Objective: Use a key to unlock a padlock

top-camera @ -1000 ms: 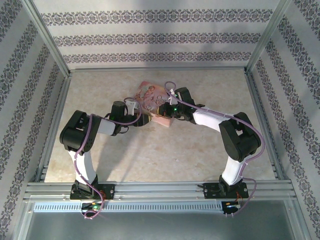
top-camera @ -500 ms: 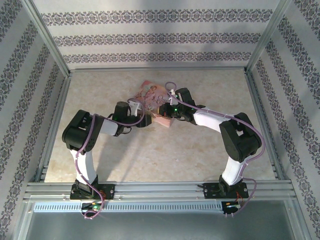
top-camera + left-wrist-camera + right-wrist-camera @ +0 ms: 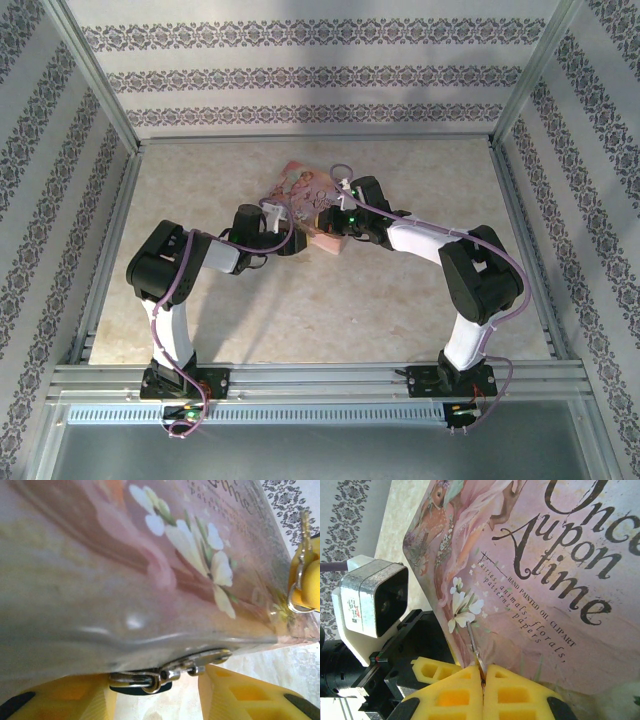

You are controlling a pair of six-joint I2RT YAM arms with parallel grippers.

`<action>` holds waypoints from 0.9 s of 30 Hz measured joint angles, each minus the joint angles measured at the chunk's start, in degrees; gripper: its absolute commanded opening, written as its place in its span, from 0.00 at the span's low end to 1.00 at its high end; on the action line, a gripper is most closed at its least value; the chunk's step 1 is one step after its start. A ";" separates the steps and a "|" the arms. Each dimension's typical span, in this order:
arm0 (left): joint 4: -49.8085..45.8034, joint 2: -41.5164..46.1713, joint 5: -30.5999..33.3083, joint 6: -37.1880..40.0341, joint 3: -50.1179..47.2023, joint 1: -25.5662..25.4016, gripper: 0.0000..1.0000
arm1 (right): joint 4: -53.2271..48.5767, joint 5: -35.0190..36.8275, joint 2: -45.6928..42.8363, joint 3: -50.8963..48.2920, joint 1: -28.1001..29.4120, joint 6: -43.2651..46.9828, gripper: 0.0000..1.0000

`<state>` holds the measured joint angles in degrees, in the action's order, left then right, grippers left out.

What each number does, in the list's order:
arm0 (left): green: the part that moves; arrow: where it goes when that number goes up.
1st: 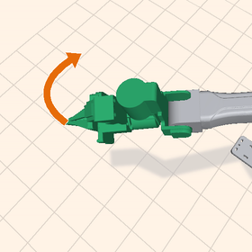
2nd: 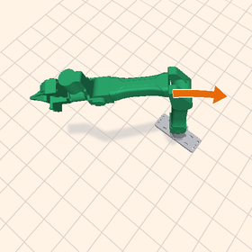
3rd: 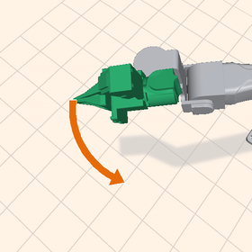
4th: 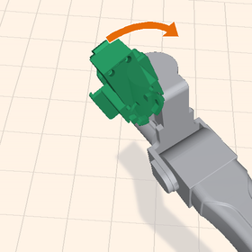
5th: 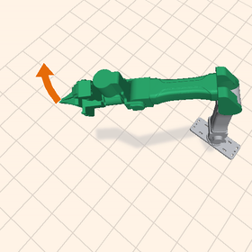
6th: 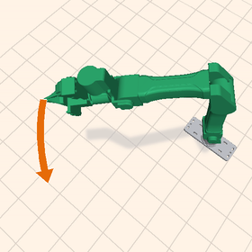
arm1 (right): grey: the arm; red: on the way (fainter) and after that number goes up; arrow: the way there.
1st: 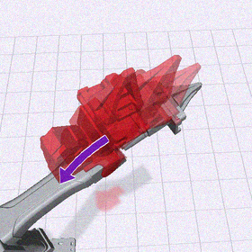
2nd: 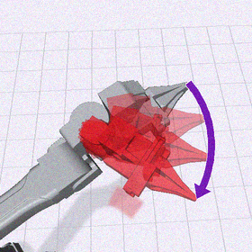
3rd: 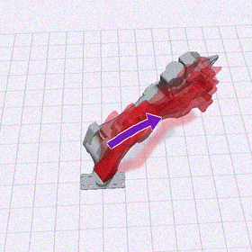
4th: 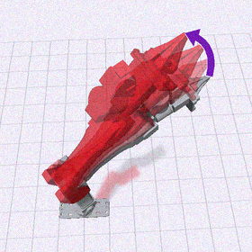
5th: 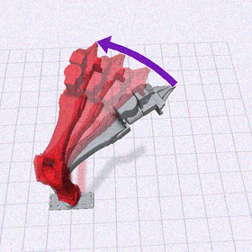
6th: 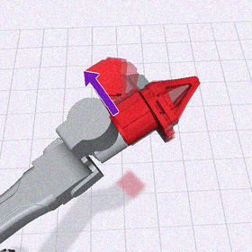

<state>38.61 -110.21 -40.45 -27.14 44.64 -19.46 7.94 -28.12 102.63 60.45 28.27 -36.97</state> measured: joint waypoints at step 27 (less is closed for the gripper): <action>1.09 1.18 3.30 -4.72 -1.99 0.00 0.28 | -1.31 0.83 -3.89 -2.56 0.13 1.29 0.00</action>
<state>39.70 -109.03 -37.15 -31.86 42.65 -19.46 6.63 -27.29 98.74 57.89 28.40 -35.68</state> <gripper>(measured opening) 0.289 0.051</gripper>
